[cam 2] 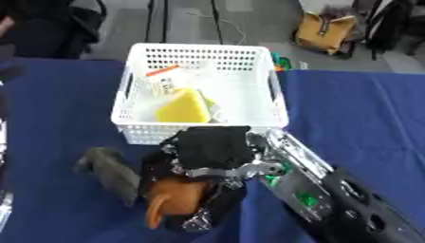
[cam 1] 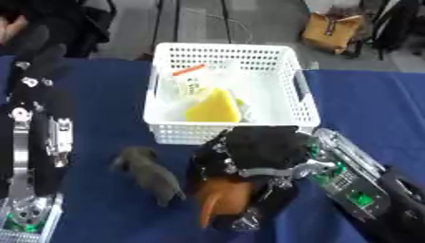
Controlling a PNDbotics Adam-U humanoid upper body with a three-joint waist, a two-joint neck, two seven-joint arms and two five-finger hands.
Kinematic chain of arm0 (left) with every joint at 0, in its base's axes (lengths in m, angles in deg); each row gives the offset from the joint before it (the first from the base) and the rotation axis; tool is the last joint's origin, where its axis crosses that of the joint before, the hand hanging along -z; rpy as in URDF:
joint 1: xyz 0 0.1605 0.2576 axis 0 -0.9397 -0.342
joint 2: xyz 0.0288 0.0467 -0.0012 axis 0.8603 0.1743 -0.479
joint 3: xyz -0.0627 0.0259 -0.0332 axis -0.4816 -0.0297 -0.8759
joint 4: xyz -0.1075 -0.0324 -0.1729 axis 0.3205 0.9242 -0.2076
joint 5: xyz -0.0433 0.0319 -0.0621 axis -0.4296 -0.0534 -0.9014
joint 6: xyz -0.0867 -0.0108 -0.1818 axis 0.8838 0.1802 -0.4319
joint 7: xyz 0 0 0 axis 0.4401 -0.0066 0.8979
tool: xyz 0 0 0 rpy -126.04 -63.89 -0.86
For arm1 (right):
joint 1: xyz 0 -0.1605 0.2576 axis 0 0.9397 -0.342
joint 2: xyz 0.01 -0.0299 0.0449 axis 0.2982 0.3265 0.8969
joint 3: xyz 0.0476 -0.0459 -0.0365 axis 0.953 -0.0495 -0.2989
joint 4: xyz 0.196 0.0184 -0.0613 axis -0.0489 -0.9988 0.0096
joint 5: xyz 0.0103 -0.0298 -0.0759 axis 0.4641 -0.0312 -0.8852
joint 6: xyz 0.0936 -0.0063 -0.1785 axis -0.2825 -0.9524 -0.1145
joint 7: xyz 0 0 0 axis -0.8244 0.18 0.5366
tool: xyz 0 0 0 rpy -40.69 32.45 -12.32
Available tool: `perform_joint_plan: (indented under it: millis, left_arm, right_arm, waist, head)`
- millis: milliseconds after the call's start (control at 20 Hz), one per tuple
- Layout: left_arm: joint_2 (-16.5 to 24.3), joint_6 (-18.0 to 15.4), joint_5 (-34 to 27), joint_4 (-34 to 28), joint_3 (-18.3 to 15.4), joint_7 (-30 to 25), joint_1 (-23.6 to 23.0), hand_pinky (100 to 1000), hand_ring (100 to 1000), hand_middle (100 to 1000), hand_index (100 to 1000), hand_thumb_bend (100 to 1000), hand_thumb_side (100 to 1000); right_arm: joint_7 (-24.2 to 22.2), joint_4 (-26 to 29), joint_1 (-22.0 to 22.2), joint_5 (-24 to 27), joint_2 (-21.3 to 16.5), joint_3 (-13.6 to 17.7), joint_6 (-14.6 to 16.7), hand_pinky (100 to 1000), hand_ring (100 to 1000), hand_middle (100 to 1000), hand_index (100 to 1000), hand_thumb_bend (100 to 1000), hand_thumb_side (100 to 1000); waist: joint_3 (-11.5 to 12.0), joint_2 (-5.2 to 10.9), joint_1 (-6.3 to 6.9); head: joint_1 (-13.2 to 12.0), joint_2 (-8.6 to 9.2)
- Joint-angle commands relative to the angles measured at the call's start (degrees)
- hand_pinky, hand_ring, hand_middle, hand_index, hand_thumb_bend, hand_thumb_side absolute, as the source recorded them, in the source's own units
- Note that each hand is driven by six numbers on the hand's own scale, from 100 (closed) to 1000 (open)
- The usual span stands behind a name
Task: Pick up objects on the table and place them in the box.
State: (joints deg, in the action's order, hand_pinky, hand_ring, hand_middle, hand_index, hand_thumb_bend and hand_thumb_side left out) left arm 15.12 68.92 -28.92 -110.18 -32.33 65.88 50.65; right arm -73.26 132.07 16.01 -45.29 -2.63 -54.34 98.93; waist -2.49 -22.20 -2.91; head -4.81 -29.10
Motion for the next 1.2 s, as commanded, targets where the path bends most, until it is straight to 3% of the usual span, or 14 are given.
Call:
perform_joint_plan:
  millis: [50, 1050, 1100, 1200]
  left_arm:
    - [0.8, 0.1, 0.0, -0.8, -0.5, -0.1, 0.1, 821, 906, 969, 901, 100, 901]
    - [1.2, 0.2, 0.1, -0.8, -0.6, 0.2, 0.0, 824, 906, 970, 904, 100, 895]
    - [1.2, 0.2, 0.2, -0.8, -0.6, 0.3, 0.0, 824, 906, 970, 904, 100, 895]
    - [1.1, 0.2, 0.2, -0.8, -0.6, 0.3, 0.0, 824, 905, 971, 904, 100, 895]
  right_arm:
    - [-11.7, 1.5, -2.1, 0.6, -1.6, 1.1, 12.7, 104, 357, 510, 629, 100, 301]
    - [-2.5, -0.6, -9.5, -2.9, -3.6, 4.4, 12.7, 100, 375, 521, 629, 100, 332]
    - [-2.1, -0.9, -9.7, -3.1, -3.5, 4.5, 12.7, 100, 377, 524, 632, 100, 288]
    - [-1.4, -1.8, -10.7, -3.9, -3.3, 5.1, 12.7, 100, 378, 524, 634, 100, 338]
  waist:
    - [-0.1, 1.72, 0.21]
    - [0.2, 2.18, -0.03]
    - [0.3, 2.19, -0.02]
    - [0.5, 2.17, 0.04]
  head:
    - [0.1, 0.41]
    - [0.7, 0.98]
    - [0.7, 1.01]
    - [0.9, 1.18]
